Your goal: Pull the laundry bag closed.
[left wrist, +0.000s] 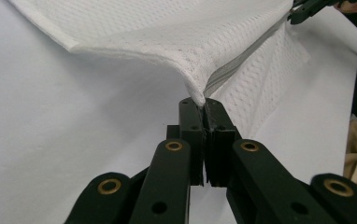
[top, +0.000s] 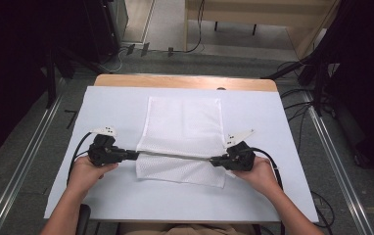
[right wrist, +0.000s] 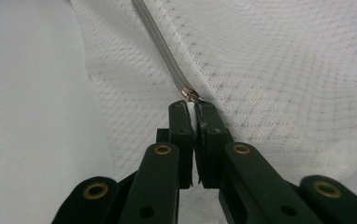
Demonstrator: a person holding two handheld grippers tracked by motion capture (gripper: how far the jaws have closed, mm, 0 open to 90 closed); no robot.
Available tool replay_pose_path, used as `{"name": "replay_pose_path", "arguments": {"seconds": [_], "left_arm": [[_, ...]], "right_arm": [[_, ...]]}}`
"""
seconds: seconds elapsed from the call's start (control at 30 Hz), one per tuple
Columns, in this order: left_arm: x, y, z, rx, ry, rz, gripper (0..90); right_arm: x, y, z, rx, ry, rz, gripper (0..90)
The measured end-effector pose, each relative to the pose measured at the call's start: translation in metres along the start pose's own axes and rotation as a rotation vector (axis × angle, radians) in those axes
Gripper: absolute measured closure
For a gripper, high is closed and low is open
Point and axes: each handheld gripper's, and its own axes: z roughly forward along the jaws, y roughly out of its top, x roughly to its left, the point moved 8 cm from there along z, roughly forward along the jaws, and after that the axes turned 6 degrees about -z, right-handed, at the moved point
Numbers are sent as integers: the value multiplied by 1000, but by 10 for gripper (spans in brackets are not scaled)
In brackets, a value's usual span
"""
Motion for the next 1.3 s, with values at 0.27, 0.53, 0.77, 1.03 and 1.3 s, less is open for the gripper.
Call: {"name": "replay_pose_path", "arguments": {"seconds": [0.27,0.53,0.77,1.03,1.3], "left_arm": [[-1,0,1,2,-7,-3,886],[-1,0,1,5,-10,-5,886],[1,0,0,0,-3,-6,886],[0,0,1,5,-7,-6,887],[-1,0,1,6,-11,-9,887]], "right_arm": [[-6,-7,-10,-6,-15,14,884],[-4,-8,-12,-2,-9,9,884],[-5,-12,-11,12,-8,18,884],[-9,-20,-18,13,-14,31,885],[-8,-22,-19,16,-13,24,885]]}}
